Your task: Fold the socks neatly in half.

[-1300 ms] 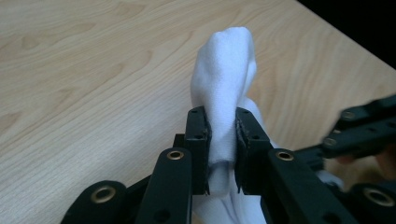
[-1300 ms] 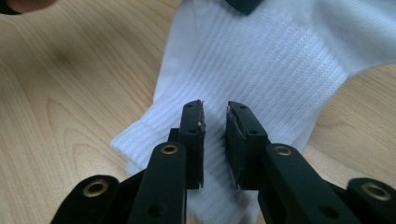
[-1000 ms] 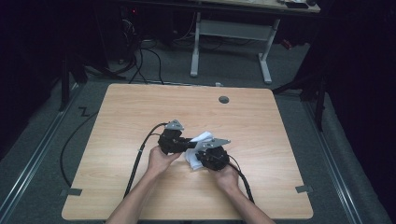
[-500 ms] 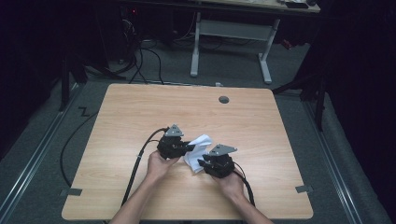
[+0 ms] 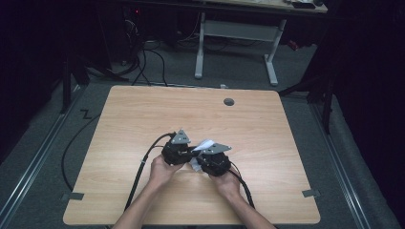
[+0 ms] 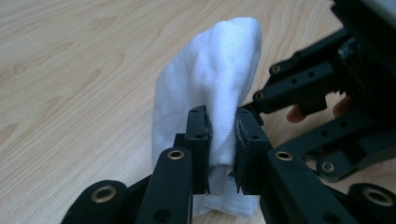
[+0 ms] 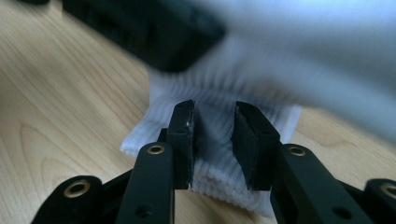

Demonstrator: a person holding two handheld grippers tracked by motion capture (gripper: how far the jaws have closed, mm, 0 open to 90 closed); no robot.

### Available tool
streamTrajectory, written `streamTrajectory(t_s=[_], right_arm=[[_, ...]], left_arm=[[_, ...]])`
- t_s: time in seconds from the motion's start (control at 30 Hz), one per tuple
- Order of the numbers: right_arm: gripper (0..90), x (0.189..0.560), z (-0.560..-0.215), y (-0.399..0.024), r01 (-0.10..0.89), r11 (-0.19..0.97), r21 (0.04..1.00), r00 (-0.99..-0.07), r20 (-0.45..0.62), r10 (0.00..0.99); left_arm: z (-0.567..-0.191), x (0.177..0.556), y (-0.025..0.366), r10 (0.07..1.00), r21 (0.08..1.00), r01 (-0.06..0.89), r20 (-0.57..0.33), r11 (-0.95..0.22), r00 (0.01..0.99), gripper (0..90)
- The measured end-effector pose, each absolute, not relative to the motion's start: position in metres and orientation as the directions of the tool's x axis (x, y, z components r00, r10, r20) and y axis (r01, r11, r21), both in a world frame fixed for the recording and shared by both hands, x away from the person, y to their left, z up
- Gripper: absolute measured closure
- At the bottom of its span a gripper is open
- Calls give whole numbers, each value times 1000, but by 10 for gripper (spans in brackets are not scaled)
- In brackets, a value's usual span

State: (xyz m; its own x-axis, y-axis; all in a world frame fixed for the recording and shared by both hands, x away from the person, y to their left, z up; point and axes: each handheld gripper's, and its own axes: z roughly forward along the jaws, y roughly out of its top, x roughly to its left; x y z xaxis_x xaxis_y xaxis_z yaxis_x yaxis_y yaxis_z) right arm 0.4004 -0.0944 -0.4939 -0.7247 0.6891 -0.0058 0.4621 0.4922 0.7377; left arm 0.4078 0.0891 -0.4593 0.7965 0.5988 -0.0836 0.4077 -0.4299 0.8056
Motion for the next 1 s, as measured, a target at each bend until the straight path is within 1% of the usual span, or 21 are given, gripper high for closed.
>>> streamTrajectory(t_s=[0.07, 0.17, 0.23, 0.33, 0.47, 0.57, 0.7, 0.77, 0.83, 0.93, 1.0], right_arm=[[676, 400, -493, -95, 456, 488, 744, -728, -4, 686], [628, 392, -485, -101, 446, 472, 761, -738, 15, 674], [621, 383, -478, -106, 418, 482, 770, -750, -6, 661], [622, 372, -474, -111, 408, 499, 765, -758, -21, 652], [633, 378, -482, -110, 437, 496, 751, -744, -9, 669], [642, 384, -492, -107, 460, 494, 738, -729, -4, 685], [636, 386, -492, -106, 460, 491, 740, -730, 0, 683], [622, 387, -490, -110, 473, 472, 744, -732, 33, 681], [605, 385, -486, -115, 475, 470, 744, -734, 42, 677], [610, 375, -473, -121, 454, 472, 756, -747, 34, 664], [624, 363, -459, -126, 387, 472, 792, -762, -13, 647]], left_arm=[[-463, 405, 89, 601, 800, 403, -67, -444, 796, 778], [-467, 404, 91, 610, 803, 407, -69, -435, 789, 779], [-468, 405, 91, 611, 804, 412, -76, -430, 788, 779], [-469, 404, 90, 609, 804, 411, -78, -430, 790, 780], [-473, 401, 89, 603, 800, 422, -97, -426, 792, 778], [-475, 397, 89, 603, 797, 427, -100, -428, 791, 752], [-480, 393, 90, 609, 794, 441, -113, -420, 785, 733], [-481, 392, 90, 609, 793, 444, -119, -417, 784, 730], [-480, 392, 90, 608, 792, 445, -121, -417, 785, 720], [-480, 392, 90, 605, 791, 444, -119, -422, 787, 713], [-480, 391, 89, 604, 790, 442, -117, -424, 788, 711]])
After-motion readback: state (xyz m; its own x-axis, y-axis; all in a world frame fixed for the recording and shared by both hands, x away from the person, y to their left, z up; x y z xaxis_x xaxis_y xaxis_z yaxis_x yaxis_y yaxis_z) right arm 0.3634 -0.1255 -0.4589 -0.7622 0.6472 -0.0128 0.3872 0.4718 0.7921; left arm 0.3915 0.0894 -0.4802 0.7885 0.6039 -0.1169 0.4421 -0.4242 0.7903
